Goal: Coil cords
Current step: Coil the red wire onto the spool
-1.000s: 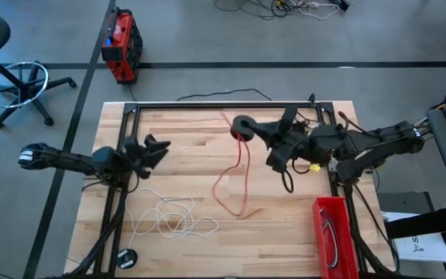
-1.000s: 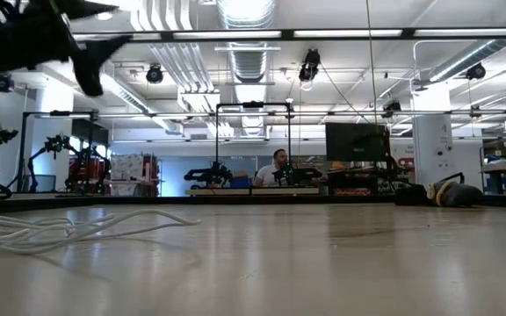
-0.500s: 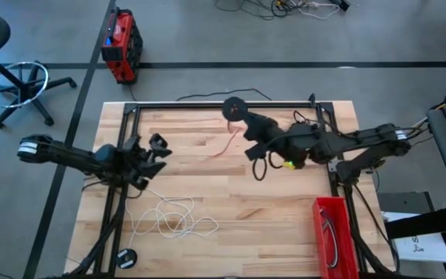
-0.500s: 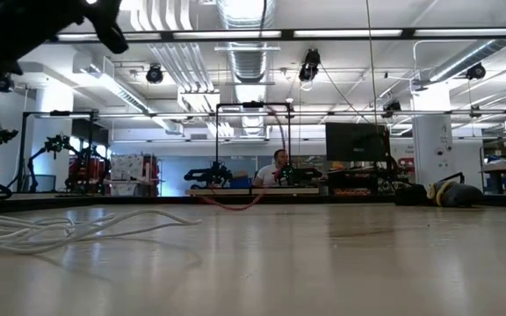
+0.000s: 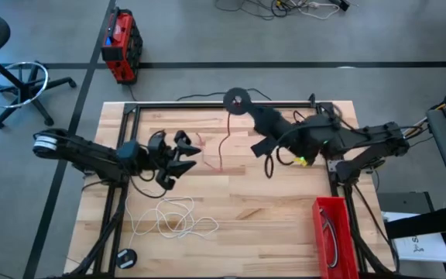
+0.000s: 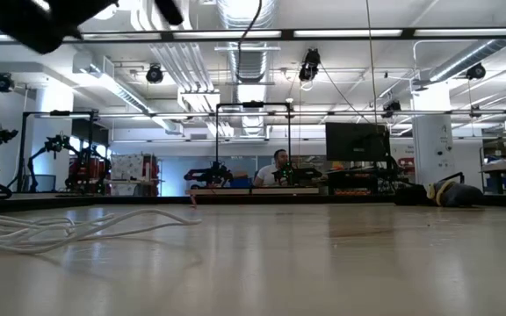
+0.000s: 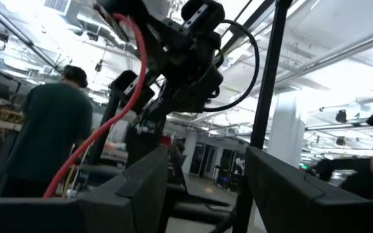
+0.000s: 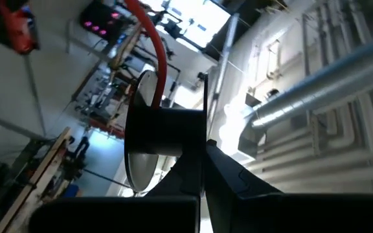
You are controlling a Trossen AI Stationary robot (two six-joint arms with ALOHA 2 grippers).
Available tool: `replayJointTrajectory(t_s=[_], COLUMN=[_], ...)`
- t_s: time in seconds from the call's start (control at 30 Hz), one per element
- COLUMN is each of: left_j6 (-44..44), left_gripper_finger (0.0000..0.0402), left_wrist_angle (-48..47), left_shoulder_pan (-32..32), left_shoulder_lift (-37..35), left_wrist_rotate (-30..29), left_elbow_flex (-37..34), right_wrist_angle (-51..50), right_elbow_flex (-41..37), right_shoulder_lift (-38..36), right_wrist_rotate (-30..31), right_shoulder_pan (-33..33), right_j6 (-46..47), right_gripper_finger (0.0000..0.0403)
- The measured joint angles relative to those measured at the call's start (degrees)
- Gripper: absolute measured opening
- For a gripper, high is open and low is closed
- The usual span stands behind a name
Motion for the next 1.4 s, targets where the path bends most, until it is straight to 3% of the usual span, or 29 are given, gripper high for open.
replayJointTrajectory(t_s=[0.17,0.3,0.53,0.67,0.83,1.0,1.2,1.27,1.33,1.4], left_j6=[1.4,0.9,7.5,12.2,17.5,19.5,20.1,20.4,20.8,20.8], left_gripper_finger=[0.0199,0.0199,0.0199,0.0199,0.0199,0.0199,0.0199,0.0199,0.0199,0.0199], left_wrist_angle=[-5.3,-15.0,-53.1,-64.9,-72.8,-73.7,-71.8,-68.0,-64.6,-65.4], left_shoulder_pan=[0.2,0.2,0.2,-0.8,-3.3,-3.8,-3.2,-2.8,-2.5,-2.5], left_shoulder_lift=[6.5,9.8,10.1,9.9,8.3,7.6,7.5,7.6,8.2,8.5], left_wrist_rotate=[0.0,0.0,-0.4,-1.1,-2.7,-6.8,-23.8,-23.5,-19.6,-18.3], left_elbow_flex=[12.4,22.9,40.4,46.9,48.4,47.0,45.0,44.0,43.5,43.3], right_wrist_angle=[-1.0,-2.4,-3.8,-3.7,-5.3,-8.2,-12.9,-12.7,-12.7,-12.8], right_elbow_flex=[2.2,2.0,1.9,1.9,1.9,1.9,1.9,1.9,1.9,1.9], right_shoulder_lift=[0.8,1.2,1.1,0.9,0.2,-0.6,-0.5,-0.5,-0.5,-0.5], right_wrist_rotate=[-1.1,-1.1,-0.7,0.5,1.1,1.1,1.1,0.8,0.0,-0.1], right_shoulder_pan=[0.0,0.0,0.9,1.7,2.2,2.3,2.3,2.3,2.3,2.3], right_j6=[0.4,0.5,2.9,3.0,4.3,9.5,12.9,13.0,13.0,12.9], right_gripper_finger=[0.0,0.0,0.0,0.0,0.0,0.0,0.0,0.0,0.0,0.0])
